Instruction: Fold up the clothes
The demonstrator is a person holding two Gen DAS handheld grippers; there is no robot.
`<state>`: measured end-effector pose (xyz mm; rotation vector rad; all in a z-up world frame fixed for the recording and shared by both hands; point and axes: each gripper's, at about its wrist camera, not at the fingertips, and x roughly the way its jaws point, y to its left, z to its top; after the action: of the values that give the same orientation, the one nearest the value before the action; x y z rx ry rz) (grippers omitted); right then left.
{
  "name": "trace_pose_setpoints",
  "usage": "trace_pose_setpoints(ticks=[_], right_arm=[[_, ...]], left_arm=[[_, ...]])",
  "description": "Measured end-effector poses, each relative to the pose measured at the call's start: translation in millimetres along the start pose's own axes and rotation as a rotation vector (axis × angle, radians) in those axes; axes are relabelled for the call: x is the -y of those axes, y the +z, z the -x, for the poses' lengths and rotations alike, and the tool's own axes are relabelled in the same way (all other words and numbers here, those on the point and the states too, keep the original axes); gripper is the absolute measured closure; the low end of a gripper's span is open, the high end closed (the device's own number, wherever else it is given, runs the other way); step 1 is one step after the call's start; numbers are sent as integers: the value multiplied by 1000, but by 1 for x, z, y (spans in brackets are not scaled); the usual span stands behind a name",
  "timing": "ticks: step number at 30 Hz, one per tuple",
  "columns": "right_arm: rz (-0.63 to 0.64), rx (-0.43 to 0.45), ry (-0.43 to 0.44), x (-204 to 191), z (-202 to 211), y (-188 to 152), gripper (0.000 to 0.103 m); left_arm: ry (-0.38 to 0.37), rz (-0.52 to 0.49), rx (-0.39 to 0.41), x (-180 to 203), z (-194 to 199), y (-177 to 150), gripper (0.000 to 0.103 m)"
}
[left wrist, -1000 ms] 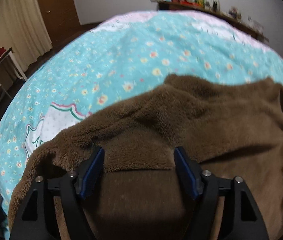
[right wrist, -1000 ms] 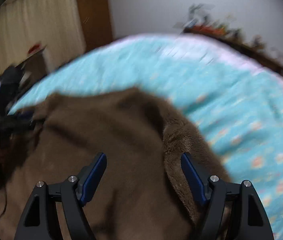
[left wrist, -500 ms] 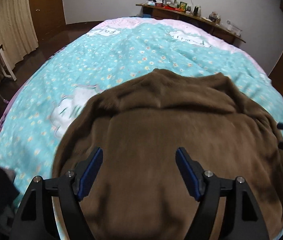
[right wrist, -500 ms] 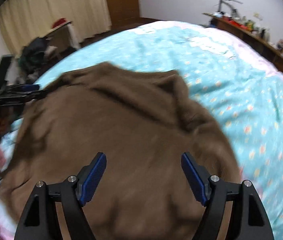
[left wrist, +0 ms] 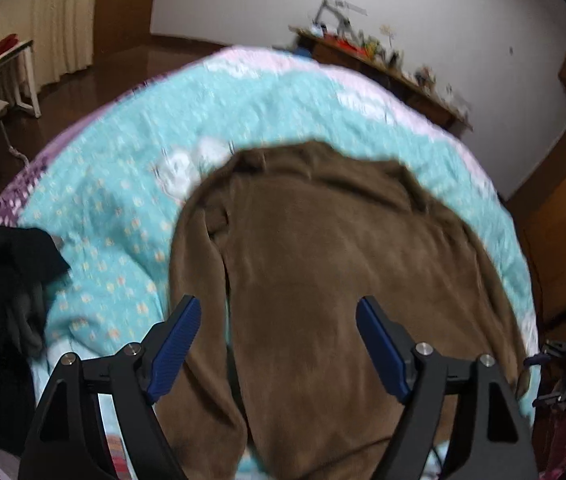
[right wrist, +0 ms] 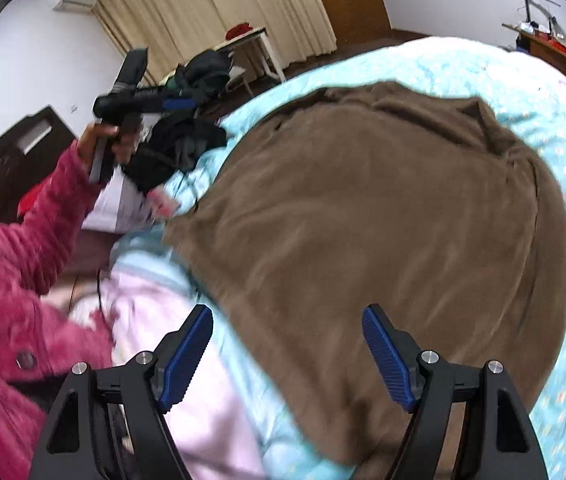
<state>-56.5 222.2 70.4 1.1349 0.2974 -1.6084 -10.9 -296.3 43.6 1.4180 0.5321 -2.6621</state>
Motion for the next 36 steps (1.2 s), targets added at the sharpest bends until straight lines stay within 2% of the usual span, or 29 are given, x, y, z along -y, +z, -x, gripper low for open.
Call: trace_pose_setpoints(ticks=[4, 7, 8, 11, 12, 14, 15, 16, 18, 22, 25, 28, 31, 33, 36], right_arm=[[-88, -47, -23, 7, -21, -38, 24], [-179, -81, -91, 23, -39, -61, 24], [-185, -74, -100, 25, -40, -65, 24], [-202, -53, -125, 34, -44, -76, 24], [-205, -48, -131, 35, -43, -76, 24], [-216, -40, -140, 35, -43, -76, 24], [-223, -37, -143, 34, -44, -77, 24], [-224, -36, -151, 35, -45, -76, 24], [-221, -36, -171, 33, -48, -75, 24], [-193, -47, -206, 27, -53, -75, 24], [-194, -51, -221, 29, -52, -76, 24], [-220, -44, -224, 35, -53, -75, 24], [-246, -26, -226, 40, -52, -75, 24], [-262, -9, -230, 42, -47, -76, 24], [-301, 31, -263, 48, -27, -80, 24]], left_arm=[[103, 62, -81, -16, -46, -41, 20], [169, 180, -132, -47, -78, -62, 20], [167, 224, -136, -57, -87, -66, 20], [93, 318, -146, -77, -111, -74, 21], [64, 333, -142, -79, -117, -75, 26], [63, 327, -147, -81, -126, -75, 48], [77, 316, -152, -82, -129, -74, 75], [96, 310, -155, -85, -132, -73, 89], [152, 322, -148, -99, -130, -71, 93], [240, 396, -75, -134, -103, -60, 96], [351, 396, 0, -151, -72, -43, 96], [399, 405, 31, -159, -55, -28, 94], [405, 373, 24, -150, -50, -25, 93], [404, 310, 12, -137, -50, -31, 92], [373, 249, 1, -118, -47, -40, 80]])
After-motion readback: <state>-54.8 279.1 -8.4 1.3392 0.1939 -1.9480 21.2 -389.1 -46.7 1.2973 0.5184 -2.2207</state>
